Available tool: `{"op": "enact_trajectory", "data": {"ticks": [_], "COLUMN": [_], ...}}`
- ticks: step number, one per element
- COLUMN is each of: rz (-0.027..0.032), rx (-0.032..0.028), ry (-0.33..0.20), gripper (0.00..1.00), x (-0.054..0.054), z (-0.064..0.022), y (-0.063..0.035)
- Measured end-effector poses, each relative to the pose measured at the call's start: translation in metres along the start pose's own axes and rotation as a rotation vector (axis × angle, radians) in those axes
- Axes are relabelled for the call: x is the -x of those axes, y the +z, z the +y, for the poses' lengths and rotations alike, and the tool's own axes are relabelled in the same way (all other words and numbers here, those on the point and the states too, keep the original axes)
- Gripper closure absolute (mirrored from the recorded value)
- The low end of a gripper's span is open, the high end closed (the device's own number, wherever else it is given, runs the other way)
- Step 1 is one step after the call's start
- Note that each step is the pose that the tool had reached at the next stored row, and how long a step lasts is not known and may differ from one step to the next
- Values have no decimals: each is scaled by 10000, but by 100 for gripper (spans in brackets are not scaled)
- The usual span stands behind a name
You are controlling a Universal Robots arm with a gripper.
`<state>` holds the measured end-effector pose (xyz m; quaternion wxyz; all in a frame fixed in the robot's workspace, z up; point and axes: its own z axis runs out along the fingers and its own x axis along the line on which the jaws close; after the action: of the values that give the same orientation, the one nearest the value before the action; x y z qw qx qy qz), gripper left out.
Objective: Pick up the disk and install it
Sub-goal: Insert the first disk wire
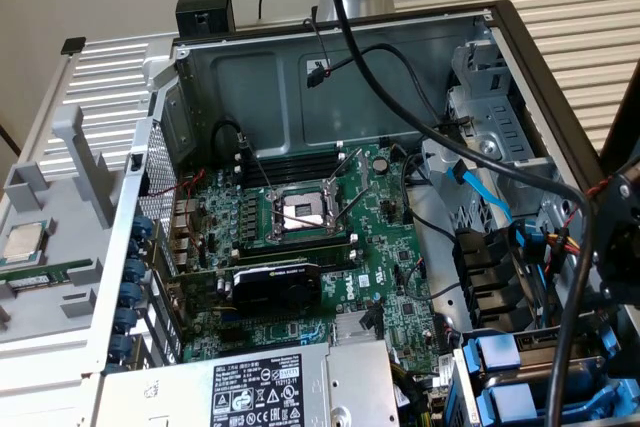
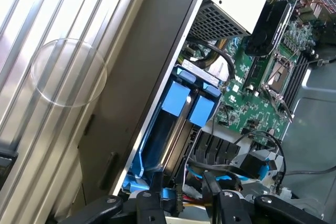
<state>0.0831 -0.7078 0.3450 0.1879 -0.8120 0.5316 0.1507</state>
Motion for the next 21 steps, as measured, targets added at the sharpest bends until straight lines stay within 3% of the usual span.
{"op": "enact_trajectory", "data": {"ticks": [5,6,13,18,21], "rz": [0,0,-58,-146,-160], "rx": [0,2,39,149,174], "ry": [0,1,30,100,113], "gripper": [59,67,67,67,67], "x": [0,0,-39,-57,-59], "z": [0,-1,-42,-39,-42], "y": [1,1,36,69,68]}}
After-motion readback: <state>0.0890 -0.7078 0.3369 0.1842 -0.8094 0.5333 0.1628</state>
